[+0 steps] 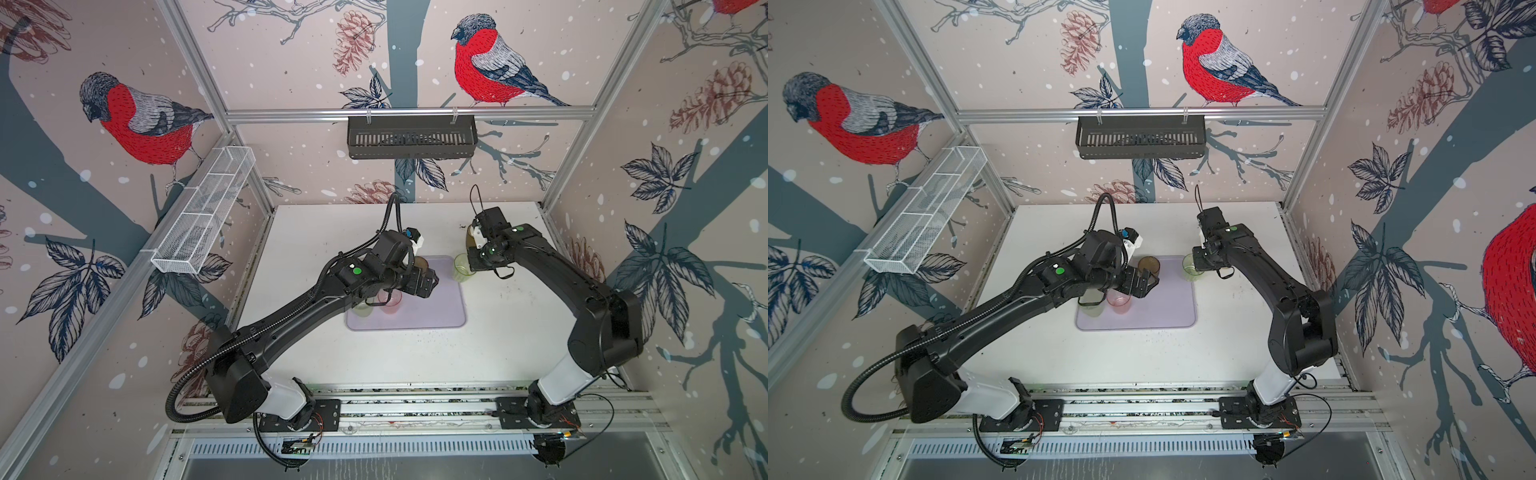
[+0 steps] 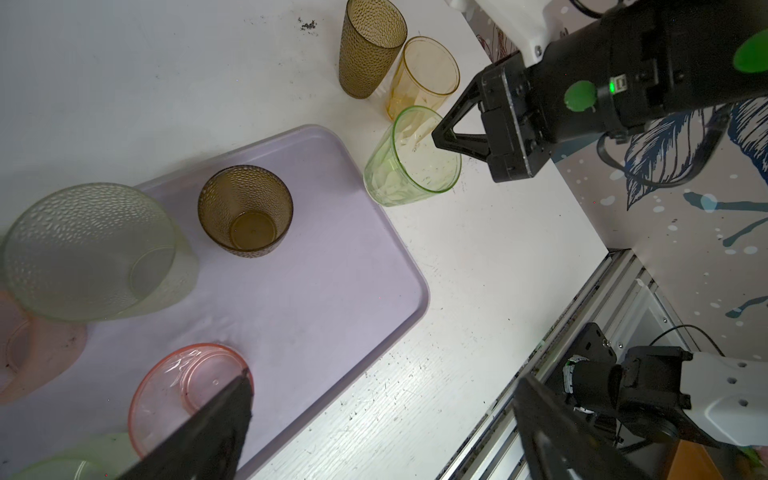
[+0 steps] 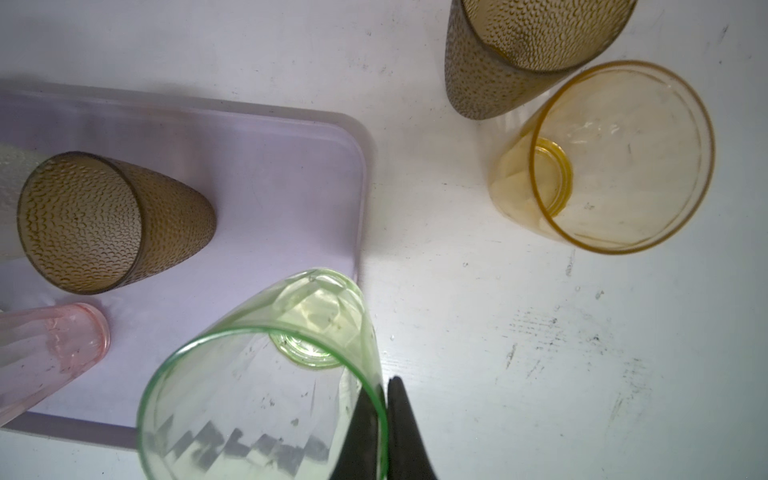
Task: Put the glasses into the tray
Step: 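Lift the light green cup and carry it over the tray with the right gripper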
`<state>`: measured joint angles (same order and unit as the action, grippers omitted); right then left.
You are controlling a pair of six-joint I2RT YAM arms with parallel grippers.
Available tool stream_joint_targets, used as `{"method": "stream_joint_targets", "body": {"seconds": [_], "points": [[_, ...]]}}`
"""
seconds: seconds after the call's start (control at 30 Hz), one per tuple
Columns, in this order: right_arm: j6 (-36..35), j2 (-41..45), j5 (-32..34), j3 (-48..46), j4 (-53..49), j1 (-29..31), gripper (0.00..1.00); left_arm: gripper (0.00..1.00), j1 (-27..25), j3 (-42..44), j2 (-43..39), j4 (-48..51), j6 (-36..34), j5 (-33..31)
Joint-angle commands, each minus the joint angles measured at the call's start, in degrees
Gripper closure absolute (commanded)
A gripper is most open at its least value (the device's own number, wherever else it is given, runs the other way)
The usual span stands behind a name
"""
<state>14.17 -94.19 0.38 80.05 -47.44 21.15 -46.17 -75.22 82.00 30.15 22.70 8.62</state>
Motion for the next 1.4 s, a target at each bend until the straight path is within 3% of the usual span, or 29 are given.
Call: {"method": "stream_joint_targets", "body": {"seconds": [0.0, 0.63, 1.37], "points": [[2.39, 0.75, 1.96, 0.54, -2.27, 1.27, 0.94, 0.02, 0.73, 0.18, -0.52, -2.09, -0.57, 1.66], [5.18, 0.48, 4.75, 5.6, -7.48, 7.73, 0.94, 0.02, 2.75, 4.47, -4.19, -2.48, 0.15, 0.18], [6.13, -2.5, 1.82, 2.87, -3.74, 16.09, 0.94, 0.02, 3.11, 11.47, -11.21, -1.12, 6.9, -3.91]]}}
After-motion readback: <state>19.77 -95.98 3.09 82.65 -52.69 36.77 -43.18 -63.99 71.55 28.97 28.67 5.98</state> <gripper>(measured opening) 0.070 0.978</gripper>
